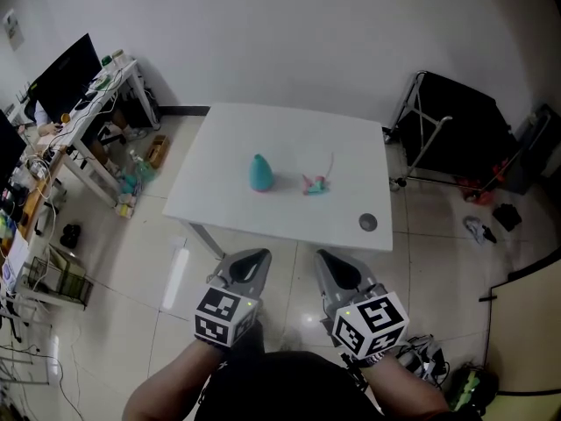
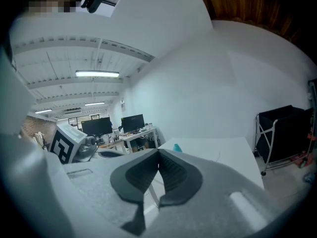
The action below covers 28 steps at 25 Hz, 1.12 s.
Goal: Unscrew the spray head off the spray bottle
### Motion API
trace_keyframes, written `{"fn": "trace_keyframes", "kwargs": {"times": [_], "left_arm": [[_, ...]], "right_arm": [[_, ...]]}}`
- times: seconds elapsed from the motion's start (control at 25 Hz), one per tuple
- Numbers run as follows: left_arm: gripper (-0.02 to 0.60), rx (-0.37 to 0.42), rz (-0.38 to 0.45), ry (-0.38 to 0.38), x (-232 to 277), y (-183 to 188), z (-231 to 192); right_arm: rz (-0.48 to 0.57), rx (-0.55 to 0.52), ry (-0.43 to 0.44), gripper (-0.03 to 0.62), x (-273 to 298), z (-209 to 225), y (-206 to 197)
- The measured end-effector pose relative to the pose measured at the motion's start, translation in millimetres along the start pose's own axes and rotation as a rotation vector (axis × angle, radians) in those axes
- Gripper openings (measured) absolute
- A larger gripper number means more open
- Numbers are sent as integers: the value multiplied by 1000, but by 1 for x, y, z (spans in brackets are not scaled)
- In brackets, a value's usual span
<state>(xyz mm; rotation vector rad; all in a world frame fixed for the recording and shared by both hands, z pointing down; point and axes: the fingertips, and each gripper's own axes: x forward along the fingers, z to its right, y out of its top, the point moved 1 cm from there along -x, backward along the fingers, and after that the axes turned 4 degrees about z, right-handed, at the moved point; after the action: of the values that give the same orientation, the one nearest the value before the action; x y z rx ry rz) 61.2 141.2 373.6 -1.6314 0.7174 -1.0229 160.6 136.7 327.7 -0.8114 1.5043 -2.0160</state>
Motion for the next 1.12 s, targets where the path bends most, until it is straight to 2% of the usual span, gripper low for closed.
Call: {"fn": "trace_keyframes", "kwargs": {"times": [0.52,1.12], "left_arm": [[14,-5,2,-6,34,-1,-41],[15,-22,-57,-67,78,-14,-128]], "right_arm": [[-26,-29,-36,-8,38,16,7],[-102,-40,-89,-8,133,18,5]]}}
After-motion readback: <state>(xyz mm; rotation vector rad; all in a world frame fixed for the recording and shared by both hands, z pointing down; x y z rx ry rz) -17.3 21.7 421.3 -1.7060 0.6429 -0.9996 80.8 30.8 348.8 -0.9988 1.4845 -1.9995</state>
